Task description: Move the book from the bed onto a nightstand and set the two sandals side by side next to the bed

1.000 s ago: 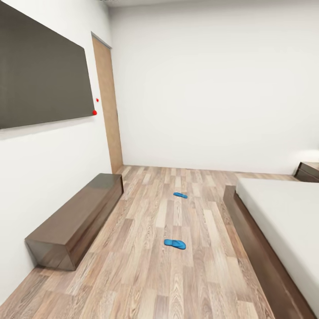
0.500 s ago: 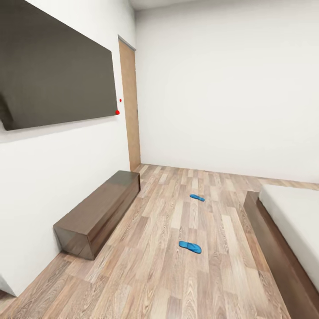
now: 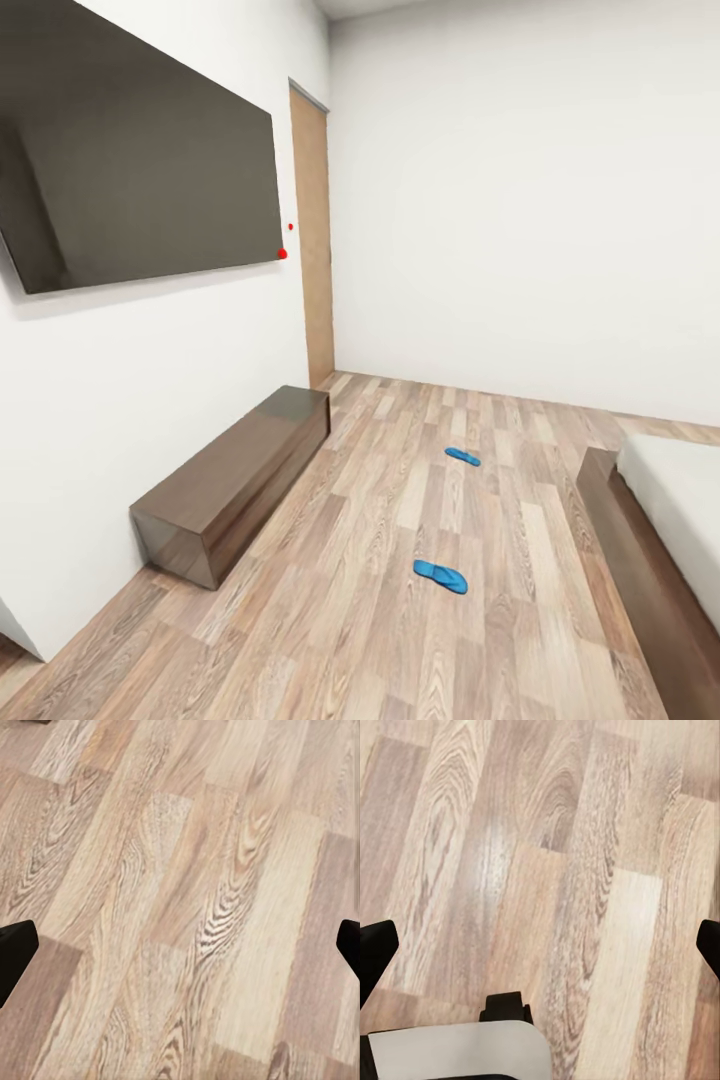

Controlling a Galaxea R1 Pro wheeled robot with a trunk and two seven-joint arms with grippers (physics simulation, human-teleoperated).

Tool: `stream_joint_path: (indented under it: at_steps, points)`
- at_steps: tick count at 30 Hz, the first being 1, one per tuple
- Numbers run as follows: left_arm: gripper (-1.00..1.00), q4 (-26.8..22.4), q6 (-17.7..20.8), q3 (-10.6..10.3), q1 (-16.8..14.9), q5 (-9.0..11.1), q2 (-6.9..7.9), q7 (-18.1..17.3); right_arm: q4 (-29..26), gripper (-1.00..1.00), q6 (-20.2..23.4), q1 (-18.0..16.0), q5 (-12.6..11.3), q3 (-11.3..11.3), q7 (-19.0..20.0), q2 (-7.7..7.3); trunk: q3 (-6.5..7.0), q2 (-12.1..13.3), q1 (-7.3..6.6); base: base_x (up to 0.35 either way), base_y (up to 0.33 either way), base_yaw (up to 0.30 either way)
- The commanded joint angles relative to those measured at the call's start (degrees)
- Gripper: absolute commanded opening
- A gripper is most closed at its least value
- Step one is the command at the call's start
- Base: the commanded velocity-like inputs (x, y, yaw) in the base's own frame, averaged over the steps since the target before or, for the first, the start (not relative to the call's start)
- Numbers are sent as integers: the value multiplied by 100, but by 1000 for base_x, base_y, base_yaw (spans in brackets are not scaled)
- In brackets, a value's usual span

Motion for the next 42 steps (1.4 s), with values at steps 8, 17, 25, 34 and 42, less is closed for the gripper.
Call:
stream_joint_path:
  at_steps: [8, 17, 25, 34, 42]
  points:
    - [100, 2, -17, 3, -3, 4, -1, 2, 2, 100, -18, -3, 1, -10, -1, 4, -6, -3, 2, 79, -78, 15]
    - [100, 2, -17, 3, -3, 5, -1, 2, 2, 100, -17, -2, 1, -12, -1, 3, -6, -3, 2, 3, -3, 232]
    - [100, 2, -12, 3, -1, 7, -5, 2, 2, 100, -17, -2, 7, -8, -1, 8, -6, -3, 2, 69, -67, 278]
    - [100, 2, -9, 3, -3, 7, -10, 2, -2, 100, -17, -1, 11, -4, -1, 3, -6, -3, 2, 198, -196, 49]
    - [100, 2, -11, 3, -3, 7, -4, 2, -7, 100, -17, -2, 10, -3, -8, 6, -6, -3, 2, 156, -153, 3]
